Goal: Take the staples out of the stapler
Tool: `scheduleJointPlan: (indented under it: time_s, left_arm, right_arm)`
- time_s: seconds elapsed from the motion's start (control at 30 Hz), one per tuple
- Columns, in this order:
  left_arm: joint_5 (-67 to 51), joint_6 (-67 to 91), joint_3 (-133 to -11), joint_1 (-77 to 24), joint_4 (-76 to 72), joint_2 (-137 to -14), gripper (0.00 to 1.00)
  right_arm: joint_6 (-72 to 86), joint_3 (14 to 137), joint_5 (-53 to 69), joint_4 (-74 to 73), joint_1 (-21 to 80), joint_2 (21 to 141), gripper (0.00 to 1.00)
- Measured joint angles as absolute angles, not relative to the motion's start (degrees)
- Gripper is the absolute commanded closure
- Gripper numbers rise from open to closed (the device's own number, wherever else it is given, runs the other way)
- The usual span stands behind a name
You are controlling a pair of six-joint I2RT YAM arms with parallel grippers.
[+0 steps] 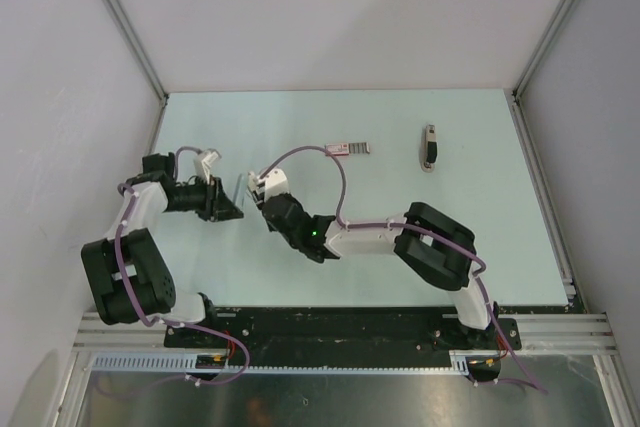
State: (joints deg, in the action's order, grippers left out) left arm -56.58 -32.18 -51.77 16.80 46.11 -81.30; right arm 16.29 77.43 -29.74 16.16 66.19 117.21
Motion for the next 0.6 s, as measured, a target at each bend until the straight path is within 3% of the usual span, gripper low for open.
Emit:
scheduleJointPlan:
  time_s: [0.6]
  left_arm:
    - [-40.7, -48.7, -50.2, 16.7, 49.9, -76.0, 0.90]
  right_arm:
    - [-10.2, 73.9, -37.2, 22.7, 70.5, 117.2, 1.00]
